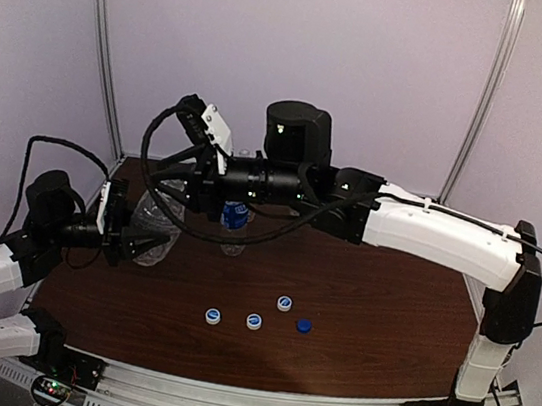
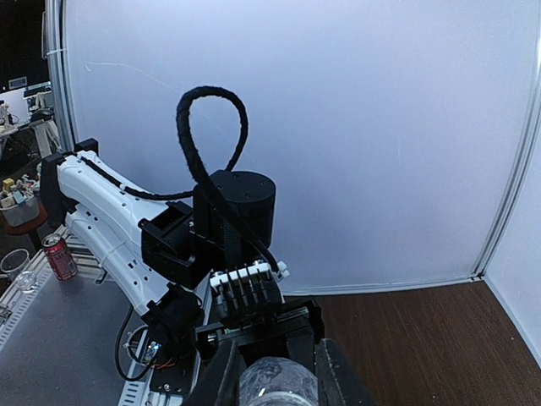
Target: Unscrew the bottle caps
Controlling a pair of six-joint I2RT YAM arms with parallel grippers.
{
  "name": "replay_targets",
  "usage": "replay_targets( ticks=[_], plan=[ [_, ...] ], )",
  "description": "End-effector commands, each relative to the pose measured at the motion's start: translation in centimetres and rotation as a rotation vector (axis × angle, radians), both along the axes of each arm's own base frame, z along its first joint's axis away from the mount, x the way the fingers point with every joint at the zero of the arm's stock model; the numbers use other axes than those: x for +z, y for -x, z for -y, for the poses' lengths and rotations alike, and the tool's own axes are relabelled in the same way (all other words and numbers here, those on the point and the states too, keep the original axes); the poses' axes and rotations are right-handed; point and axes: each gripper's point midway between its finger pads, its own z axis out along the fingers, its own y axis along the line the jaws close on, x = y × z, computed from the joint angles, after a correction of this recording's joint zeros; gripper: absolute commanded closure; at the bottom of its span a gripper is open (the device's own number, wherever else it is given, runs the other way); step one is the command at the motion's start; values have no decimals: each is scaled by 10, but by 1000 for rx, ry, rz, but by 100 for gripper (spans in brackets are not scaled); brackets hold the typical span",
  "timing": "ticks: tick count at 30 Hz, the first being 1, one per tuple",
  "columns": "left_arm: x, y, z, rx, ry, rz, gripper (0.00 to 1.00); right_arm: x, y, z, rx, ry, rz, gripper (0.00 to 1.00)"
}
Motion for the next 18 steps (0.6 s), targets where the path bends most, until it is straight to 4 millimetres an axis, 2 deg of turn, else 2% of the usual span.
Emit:
replay_targets(
  ticks=[1, 2, 3, 5, 6, 7, 13, 16, 18],
  plan=[
    [12, 0, 0, 3, 23, 49, 81, -12, -5, -2, -6, 44, -34, 100],
    [12, -1, 0, 4, 23, 49, 80, -13, -6, -2, -9, 47, -35, 100],
    [12, -1, 0, 8, 22, 47, 73, -11, -6, 0, -11, 48, -37, 100],
    [9, -3, -1, 26, 18, 39, 37, -4, -13, 5, -31, 37, -50, 100],
    [8, -4, -2, 36, 19, 35, 11, -1, -18, 9, -47, 33, -58, 100],
    [7, -6, -3, 51, 19, 32, 4, 3, -24, 14, -70, 29, -61, 100],
    [-6, -10, -9, 106, 8, 4, 3, 27, -51, 52, -233, 64, -36, 100],
    [-15, -17, -15, 169, 13, -29, 3, 24, -75, 80, -383, 152, -47, 100],
    [-22, -29, -25, 255, 37, -88, 3, 14, -101, 103, -527, 217, -57, 100]
  ],
)
